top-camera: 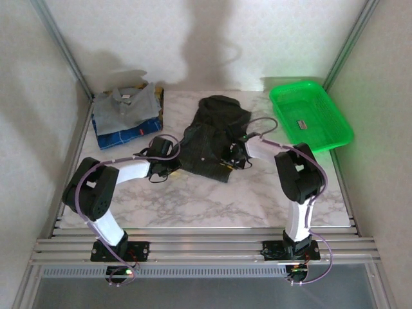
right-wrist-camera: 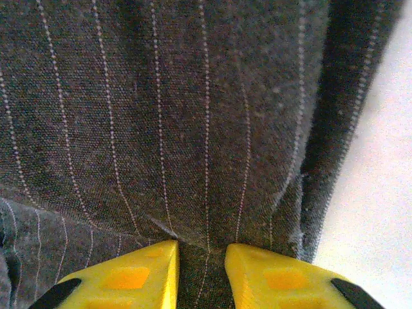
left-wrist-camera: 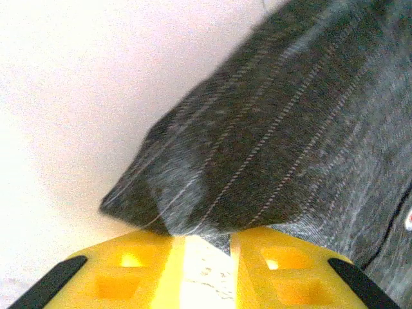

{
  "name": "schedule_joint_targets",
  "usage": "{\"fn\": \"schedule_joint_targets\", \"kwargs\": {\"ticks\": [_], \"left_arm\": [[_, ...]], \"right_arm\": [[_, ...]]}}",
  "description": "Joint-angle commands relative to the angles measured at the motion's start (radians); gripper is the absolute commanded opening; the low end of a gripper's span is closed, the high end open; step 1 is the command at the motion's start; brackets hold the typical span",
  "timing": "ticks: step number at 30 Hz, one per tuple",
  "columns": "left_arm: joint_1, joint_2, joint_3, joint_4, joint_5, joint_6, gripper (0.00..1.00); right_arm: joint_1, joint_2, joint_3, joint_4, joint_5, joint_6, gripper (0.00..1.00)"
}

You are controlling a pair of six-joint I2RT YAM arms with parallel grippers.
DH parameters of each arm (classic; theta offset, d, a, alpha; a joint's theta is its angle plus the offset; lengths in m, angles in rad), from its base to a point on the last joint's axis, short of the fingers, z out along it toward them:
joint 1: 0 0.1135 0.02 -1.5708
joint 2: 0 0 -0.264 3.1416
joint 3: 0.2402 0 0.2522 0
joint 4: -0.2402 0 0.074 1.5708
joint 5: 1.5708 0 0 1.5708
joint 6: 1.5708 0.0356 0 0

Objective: Fold and stack the long sleeve shirts

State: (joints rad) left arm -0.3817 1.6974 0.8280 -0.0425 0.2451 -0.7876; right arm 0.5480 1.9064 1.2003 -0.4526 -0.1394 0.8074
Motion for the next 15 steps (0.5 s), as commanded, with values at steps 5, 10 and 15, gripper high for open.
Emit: {"fn": "schedule_joint_targets", "kwargs": {"ticks": [5,10,15], "left_arm": [[0.010,0.139,0.176,0.040,0.042,0.019,0.27],[0.016,0.259,0.391,0.001,0.070,0.055,0.27],[0.036,0.252,0.496,-0.083,0.071,0.081,0.31]], "right_arm": [[0.191,-0.082,-0.271,0.133,-0.147,0.553,0.30],[0.307,-0.179,-0.301,0.244,-0.125,0.750,0.34],[0.301,-0.338,-0.161,-0.027,-0.014,0.589,0.45]]}}
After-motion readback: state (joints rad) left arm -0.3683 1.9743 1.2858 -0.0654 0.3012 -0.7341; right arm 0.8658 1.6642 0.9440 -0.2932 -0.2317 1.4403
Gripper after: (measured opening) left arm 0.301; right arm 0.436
